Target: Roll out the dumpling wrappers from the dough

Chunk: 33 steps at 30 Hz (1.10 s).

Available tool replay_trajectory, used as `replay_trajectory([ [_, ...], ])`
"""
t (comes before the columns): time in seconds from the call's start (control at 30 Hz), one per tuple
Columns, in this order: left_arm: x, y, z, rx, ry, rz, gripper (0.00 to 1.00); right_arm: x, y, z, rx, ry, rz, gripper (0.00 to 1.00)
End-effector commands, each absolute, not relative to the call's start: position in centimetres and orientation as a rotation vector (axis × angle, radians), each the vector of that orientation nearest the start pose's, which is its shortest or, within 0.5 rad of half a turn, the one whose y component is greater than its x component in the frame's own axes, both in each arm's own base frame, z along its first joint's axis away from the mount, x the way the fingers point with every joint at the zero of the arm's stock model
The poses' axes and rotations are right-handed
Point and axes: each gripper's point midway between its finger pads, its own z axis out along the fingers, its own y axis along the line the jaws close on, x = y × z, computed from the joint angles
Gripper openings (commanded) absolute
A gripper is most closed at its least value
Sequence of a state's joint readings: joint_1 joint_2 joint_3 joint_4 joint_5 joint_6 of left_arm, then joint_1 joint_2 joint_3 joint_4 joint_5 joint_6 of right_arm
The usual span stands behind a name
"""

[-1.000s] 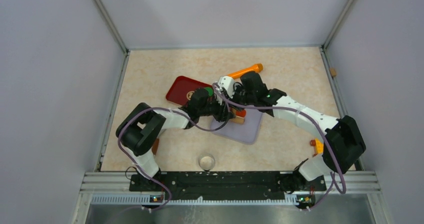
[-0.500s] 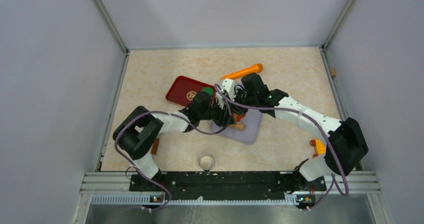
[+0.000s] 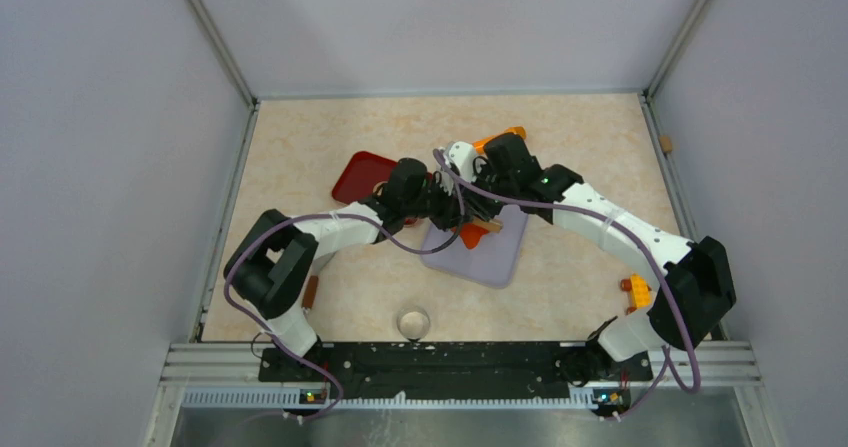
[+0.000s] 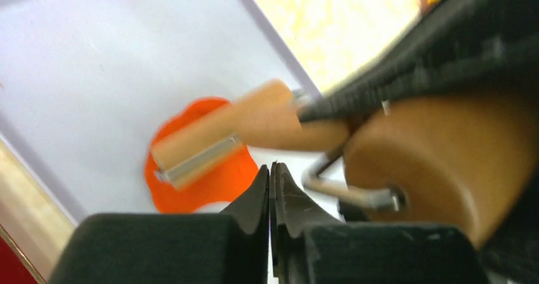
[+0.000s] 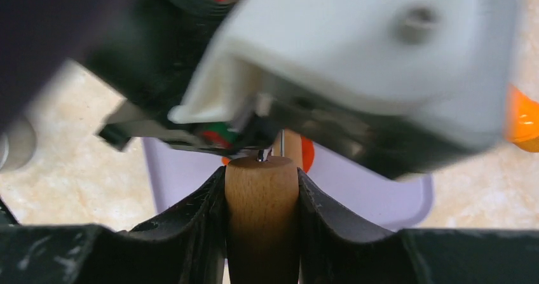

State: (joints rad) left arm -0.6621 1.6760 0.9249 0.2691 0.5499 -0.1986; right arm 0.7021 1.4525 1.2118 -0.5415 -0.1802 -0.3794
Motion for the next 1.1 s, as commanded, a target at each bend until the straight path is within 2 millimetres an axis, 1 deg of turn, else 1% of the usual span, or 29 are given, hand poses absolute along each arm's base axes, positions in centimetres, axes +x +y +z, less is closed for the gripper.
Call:
replay_trajectory([
  [0.0, 34.1, -36.1, 14.4, 0.742, 1.874, -1.012, 0.0, 28.1, 28.2, 18.7, -1.286, 1.94, 0.462, 0.0],
  [0.1, 35.6, -36.0, 13.7, 0.711, 1.884, -1.001, 0.0, 29.4, 28.2, 18.3, -1.236, 1.966, 0.441, 0.0],
  [0.17, 36.2, -35.7, 13.4, 0.7, 1.891, -0.999, 0.0, 29.7, 28.6, 18.4, -1.198, 1.995, 0.474, 0.0],
  [0.27, 36.1, -35.7, 14.0, 0.71, 1.866, -1.023, 0.0, 30.0, 29.0, 19.4, -1.138, 2.016, 0.513, 0.0],
  [0.33, 35.8, -35.6, 14.6, 0.722, 1.845, -1.045, 0.0, 30.5, 28.8, 20.1, -1.073, 2.038, 0.522, 0.0],
  [0.37, 35.8, -35.2, 15.0, 0.721, 1.831, -1.063, 0.02, 30.8, 28.4, 20.5, -1.031, 2.054, 0.523, 0.0],
  [0.4, 35.6, -34.7, 15.4, 0.721, 1.82, -1.082, 0.08, 31.2, 27.9, 20.7, -0.981, 2.075, 0.528, 0.0],
  [0.43, 35.6, -33.8, 15.7, 0.715, 1.812, -1.082, 0.23, 31.6, 27.3, 21.0, -0.927, 2.098, 0.536, 0.0],
  [0.47, 35.6, -32.8, 15.8, 0.728, 1.794, -1.05, 0.33, 32.0, 26.7, 21.2, -0.874, 2.117, 0.548, 0.0],
  [0.5, 35.5, -31.7, 15.9, 0.745, 1.774, -1.012, 0.39, 32.2, 26.1, 21.3, -0.822, 2.134, 0.561, 0.0],
  [0.53, 35.2, -30.8, 15.9, 0.778, 1.745, -0.975, 0.42, 32.6, 25.4, 21.4, -0.774, 2.15, 0.565, 0.0],
  [0.57, 34.7, -30.0, 15.8, 0.816, 1.715, -0.95, 0.44, 32.6, 25.2, 21.3, -0.721, 2.172, 0.588, 0.0],
  [0.63, 33.8, -29.2, 16.1, 0.891, 1.656, -0.907, 0.48, 32.5, 25.0, 20.8, -0.677, 2.198, 0.607, 0.0],
  [0.67, 33.1, -29.2, 16.1, 0.924, 1.626, -0.909, 0.5, 32.5, 24.9, 20.5, -0.651, 2.212, 0.612, 0.0],
  [0.73, 32.3, -30.0, 16.6, 0.96, 1.553, -0.922, 0.52, 32.5, 24.7, 20.1, -0.602, 2.232, 0.628, 0.0],
  [0.8, 32.0, -31.3, 17.3, 1.007, 1.481, -0.913, 0.53, 32.7, 24.4, 20.1, -0.544, 2.249, 0.639, 0.0],
  [0.87, 31.6, -33.0, 17.7, 1.071, 1.421, -0.908, 0.53, 33.1, 23.9, 20.0, -0.483, 2.268, 0.648, 0.0],
  [0.97, 31.8, -34.9, 17.6, 1.116, 1.358, -0.877, 0.53, 33.7, 23.2, 20.2, -0.392, 2.289, 0.687, 0.0],
  [1.07, 32.2, -36.4, 17.2, 1.141, 1.337, -0.88, 0.52, 34.2, 22.6, 20.4, -0.332, 2.294, 0.707, 0.0],
])
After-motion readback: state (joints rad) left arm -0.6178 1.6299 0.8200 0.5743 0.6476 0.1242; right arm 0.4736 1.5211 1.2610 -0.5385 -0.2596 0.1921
